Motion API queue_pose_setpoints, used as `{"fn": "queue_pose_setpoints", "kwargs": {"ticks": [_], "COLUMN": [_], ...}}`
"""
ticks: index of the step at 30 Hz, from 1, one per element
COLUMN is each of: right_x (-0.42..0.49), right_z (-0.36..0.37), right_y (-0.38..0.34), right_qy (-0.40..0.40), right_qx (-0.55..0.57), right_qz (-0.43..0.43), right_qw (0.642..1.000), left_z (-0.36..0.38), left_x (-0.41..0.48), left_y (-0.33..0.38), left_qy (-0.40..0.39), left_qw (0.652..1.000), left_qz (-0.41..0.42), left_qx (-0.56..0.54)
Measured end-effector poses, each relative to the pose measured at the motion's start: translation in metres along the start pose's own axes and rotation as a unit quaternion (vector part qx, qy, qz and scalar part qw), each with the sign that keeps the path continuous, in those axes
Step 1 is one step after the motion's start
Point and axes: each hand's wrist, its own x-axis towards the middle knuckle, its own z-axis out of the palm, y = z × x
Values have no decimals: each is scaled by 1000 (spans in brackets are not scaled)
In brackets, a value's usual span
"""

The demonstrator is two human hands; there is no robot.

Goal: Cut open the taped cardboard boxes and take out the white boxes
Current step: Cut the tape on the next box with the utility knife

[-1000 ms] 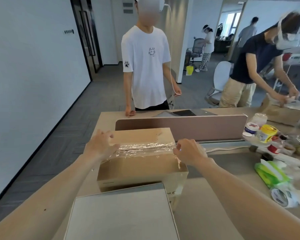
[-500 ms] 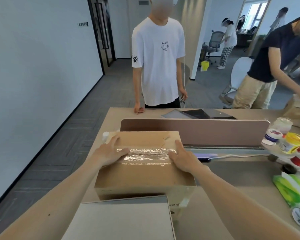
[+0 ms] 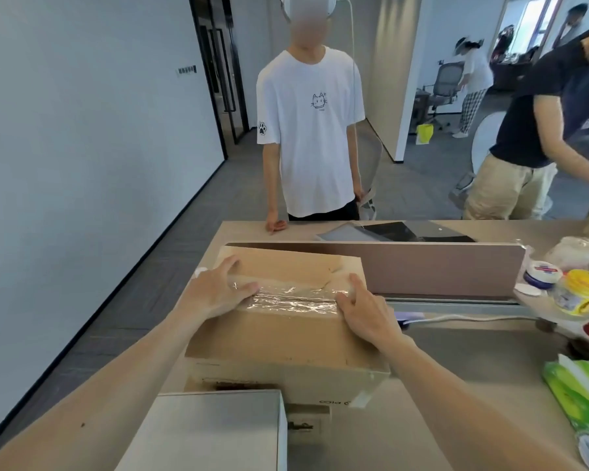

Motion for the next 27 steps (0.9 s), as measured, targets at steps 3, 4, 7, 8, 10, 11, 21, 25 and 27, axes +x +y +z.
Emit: {"fn": "queue_pose_setpoints", "kwargs": {"ticks": [3,4,7,8,10,11,21,25,27], "right_x": [-8,-11,-23,-30,-44,-52,-119,-142,-153], "right_z": [-42,-56,-95,-109,-132,-142,-178,-157,-146], "right_y": [31,44,83,99,132,147,283,323,335], "right_qy": [27,35,54,58,61,61,58,27,12], "right_qx": [4,1,-11,-12,-7,-2,-8,6,13], "right_qz": [2,5,15,19,27,31,107,136,149], "right_qw": [1000,999,998,998,998,998,992,990,989], "left_z": [7,10,24,31,48,57,157,206,229], "left_x": [-19,-26,-47,-55,-69,-75,-137,-155,-162], "left_y": [50,68,121,140,172,186,281,277,270], "left_qy": [20,25,27,25,19,12,-45,-89,-107], "left_qw": [1000,999,999,999,998,997,995,993,992], "left_qz": [14,19,37,47,64,68,91,68,58], "left_qx": [3,7,6,-4,-20,-22,-17,-22,-14]}}
